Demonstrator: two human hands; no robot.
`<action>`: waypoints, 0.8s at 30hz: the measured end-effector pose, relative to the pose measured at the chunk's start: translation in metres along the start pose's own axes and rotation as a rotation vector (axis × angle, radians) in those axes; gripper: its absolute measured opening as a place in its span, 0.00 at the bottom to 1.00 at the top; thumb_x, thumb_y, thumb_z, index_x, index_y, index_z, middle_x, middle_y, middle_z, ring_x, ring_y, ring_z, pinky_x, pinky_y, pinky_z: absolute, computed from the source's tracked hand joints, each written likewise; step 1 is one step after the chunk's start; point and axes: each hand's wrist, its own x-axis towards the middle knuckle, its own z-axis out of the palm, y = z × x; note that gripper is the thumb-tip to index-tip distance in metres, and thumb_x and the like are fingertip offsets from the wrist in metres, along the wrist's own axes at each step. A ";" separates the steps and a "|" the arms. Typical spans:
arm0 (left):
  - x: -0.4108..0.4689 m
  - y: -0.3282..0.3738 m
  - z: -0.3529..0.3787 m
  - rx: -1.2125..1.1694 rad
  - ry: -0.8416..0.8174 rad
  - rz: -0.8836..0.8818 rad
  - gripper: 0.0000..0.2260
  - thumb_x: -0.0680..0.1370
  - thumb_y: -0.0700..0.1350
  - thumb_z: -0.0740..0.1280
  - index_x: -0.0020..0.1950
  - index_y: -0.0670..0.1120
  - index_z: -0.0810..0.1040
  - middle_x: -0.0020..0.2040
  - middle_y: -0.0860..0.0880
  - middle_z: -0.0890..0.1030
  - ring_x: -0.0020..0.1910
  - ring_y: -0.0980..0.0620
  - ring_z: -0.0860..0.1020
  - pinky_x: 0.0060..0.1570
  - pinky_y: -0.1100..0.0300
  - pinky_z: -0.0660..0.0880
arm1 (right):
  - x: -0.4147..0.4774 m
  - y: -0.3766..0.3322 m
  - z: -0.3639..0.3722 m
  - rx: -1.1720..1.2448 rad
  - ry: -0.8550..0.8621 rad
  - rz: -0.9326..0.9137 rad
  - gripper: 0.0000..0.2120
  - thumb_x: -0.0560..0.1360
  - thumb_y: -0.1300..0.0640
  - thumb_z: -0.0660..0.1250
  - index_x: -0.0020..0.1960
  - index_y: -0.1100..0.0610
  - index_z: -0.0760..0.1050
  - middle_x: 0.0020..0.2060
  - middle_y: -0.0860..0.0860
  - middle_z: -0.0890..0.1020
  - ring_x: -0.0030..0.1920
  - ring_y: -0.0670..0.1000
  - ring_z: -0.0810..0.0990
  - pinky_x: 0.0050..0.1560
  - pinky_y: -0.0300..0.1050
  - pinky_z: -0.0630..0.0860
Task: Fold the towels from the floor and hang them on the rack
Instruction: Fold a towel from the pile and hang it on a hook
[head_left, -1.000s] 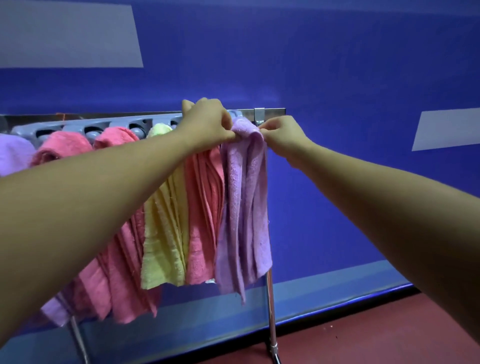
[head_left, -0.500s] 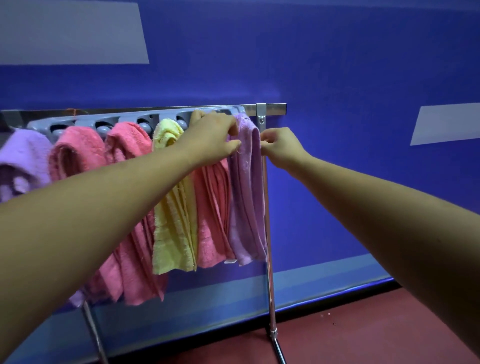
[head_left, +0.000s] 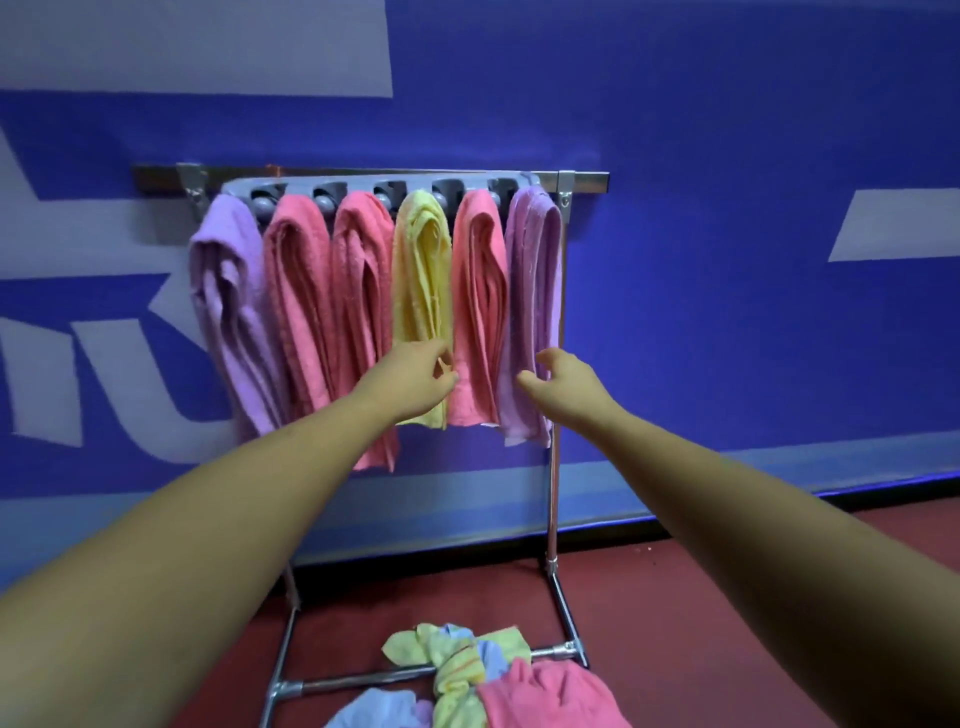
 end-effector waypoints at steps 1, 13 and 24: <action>-0.015 -0.006 0.007 0.004 -0.025 -0.024 0.10 0.78 0.47 0.65 0.56 0.44 0.78 0.50 0.44 0.83 0.48 0.44 0.80 0.50 0.53 0.76 | -0.012 0.002 0.011 -0.004 -0.018 0.011 0.18 0.77 0.51 0.63 0.59 0.64 0.74 0.50 0.58 0.80 0.53 0.60 0.80 0.47 0.48 0.74; -0.180 -0.109 0.118 -0.047 -0.320 -0.350 0.09 0.77 0.49 0.68 0.49 0.45 0.80 0.46 0.46 0.84 0.48 0.46 0.80 0.49 0.56 0.76 | -0.116 0.058 0.184 -0.012 -0.330 0.137 0.21 0.77 0.52 0.65 0.66 0.64 0.75 0.59 0.61 0.81 0.62 0.59 0.79 0.58 0.45 0.72; -0.218 -0.165 0.255 -0.138 -0.519 -0.471 0.06 0.75 0.45 0.67 0.46 0.44 0.82 0.46 0.45 0.84 0.47 0.45 0.81 0.47 0.57 0.75 | -0.132 0.173 0.287 -0.178 -0.587 0.163 0.23 0.70 0.48 0.63 0.57 0.62 0.78 0.55 0.60 0.81 0.59 0.61 0.77 0.60 0.53 0.75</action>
